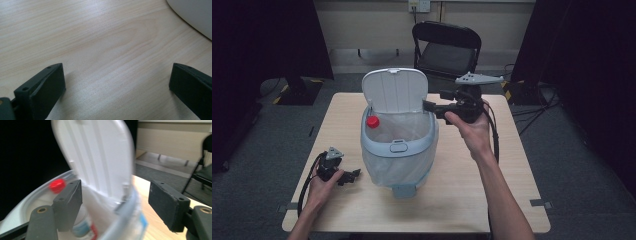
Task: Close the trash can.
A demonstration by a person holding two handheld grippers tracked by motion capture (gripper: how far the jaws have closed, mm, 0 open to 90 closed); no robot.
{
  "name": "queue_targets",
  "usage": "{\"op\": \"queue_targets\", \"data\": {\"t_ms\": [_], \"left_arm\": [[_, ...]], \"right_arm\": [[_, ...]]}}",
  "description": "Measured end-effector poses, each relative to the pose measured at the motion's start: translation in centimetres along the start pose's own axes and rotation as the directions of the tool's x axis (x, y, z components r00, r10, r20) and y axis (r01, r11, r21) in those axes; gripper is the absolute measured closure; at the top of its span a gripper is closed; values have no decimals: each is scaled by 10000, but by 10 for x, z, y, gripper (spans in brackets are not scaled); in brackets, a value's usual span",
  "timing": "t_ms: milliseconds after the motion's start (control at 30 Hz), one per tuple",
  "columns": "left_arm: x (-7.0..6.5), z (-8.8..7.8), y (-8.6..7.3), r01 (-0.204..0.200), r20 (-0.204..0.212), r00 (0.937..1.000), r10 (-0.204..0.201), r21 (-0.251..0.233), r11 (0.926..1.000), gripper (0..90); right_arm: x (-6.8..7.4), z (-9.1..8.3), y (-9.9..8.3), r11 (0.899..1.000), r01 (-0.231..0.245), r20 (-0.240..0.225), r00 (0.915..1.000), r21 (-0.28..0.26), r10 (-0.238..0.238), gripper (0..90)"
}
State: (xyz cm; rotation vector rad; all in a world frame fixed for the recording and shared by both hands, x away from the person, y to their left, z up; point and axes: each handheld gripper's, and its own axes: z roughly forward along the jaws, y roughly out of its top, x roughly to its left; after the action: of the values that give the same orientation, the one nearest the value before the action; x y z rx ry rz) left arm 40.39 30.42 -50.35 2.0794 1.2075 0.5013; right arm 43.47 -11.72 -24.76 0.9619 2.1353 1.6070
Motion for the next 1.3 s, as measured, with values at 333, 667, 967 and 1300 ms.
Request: {"op": "queue_targets", "data": {"t_ms": [333, 667, 967, 1300], "left_arm": [[0, 0, 0, -15, -3, 10000, 15, 3, 10000, 0], [0, 1, 1, 47, -36, 10000, -47, -12, 10000, 0], [0, 1, 1, 52, -37, 10000, -53, -14, 10000, 0], [0, 1, 1, 48, -40, 10000, -48, -13, 10000, 0]], "right_arm": [[-35, 3, 7, 9991, -426, 936, 9947, 69, 417, 298], [-55, 37, 16, 9969, -779, 1239, 9894, 85, 763, 281], [-57, 56, 28, 9963, -833, 1258, 9884, -187, 850, 280], [-48, 62, 35, 9954, -907, 416, 9949, -303, 919, 316]]}}
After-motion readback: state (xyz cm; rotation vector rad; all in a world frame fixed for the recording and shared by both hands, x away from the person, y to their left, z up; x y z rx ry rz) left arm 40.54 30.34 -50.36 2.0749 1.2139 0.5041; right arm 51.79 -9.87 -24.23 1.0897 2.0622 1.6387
